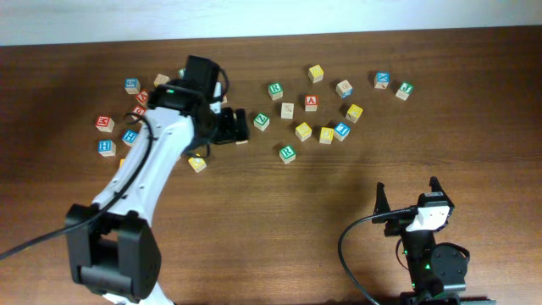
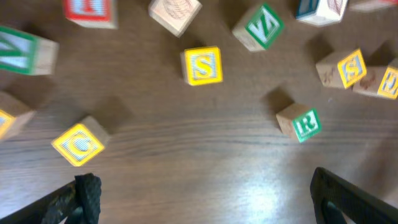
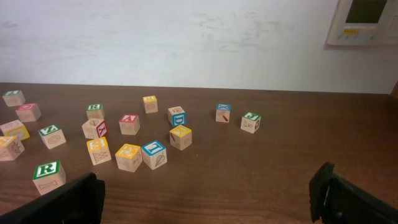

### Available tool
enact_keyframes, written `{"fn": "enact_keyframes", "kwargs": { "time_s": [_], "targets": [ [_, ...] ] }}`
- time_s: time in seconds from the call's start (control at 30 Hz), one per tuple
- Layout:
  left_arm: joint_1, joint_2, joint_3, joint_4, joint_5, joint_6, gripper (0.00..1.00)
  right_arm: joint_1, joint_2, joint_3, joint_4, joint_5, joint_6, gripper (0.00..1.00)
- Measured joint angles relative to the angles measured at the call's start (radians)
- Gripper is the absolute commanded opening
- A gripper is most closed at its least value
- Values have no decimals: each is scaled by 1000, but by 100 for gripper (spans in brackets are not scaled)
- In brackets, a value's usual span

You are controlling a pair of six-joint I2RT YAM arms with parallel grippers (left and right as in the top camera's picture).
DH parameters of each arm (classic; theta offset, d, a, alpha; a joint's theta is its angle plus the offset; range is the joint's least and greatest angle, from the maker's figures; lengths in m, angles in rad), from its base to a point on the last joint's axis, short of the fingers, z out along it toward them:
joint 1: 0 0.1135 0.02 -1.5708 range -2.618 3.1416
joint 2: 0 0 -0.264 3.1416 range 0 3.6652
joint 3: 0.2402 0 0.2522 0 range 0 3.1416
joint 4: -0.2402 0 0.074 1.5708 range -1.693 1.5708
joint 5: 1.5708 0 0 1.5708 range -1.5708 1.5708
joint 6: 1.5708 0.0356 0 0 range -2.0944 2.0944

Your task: Spell out ICRA

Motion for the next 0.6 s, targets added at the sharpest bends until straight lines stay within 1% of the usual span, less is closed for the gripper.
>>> {"fn": "enact_keyframes", "kwargs": {
  "time_s": [0.1, 0.27, 0.43, 0.6],
  "targets": [
    [-50, 40, -2, 66, 0, 0, 99, 0, 0, 0, 0, 0, 0, 98],
    [-120, 53, -2, 78, 2, 0, 99, 0, 0, 0, 0, 0, 0, 98],
    [-222, 53, -3, 138, 8, -23, 99, 0, 0, 0, 0, 0, 0, 98],
    [-286, 66, -3, 144, -29, -33, 99, 0, 0, 0, 0, 0, 0, 98]
  ]
}}
